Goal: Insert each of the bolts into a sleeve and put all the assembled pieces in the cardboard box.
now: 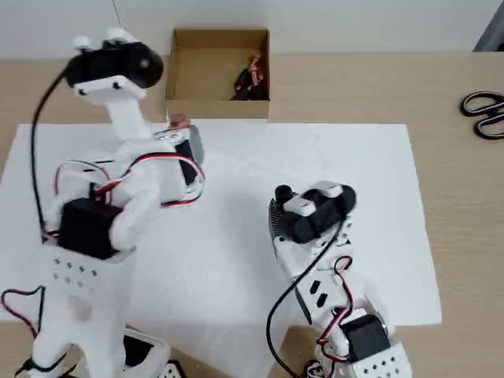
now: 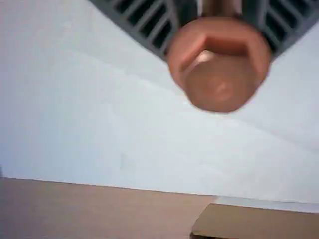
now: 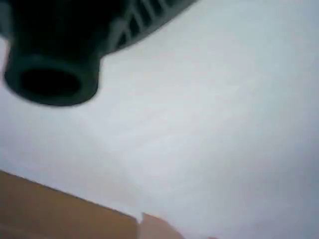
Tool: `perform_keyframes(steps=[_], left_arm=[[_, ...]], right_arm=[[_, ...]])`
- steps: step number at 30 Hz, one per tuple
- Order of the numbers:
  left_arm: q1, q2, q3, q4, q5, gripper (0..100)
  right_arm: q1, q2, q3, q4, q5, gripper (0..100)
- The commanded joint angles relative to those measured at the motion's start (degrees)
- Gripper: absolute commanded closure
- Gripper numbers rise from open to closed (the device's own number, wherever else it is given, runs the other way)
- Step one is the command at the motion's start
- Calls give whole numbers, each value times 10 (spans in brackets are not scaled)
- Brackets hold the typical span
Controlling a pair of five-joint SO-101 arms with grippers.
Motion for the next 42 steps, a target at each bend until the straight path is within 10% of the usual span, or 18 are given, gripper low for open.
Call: perform_keyframes(steps=[1,42], left_arm=[[19,-17,32,-75,5,994],[164,-142,285,-295,4,994]], right_arm=[[-15,-13,2,0,-35,995],[-46,-17,30,-3,-36,995]])
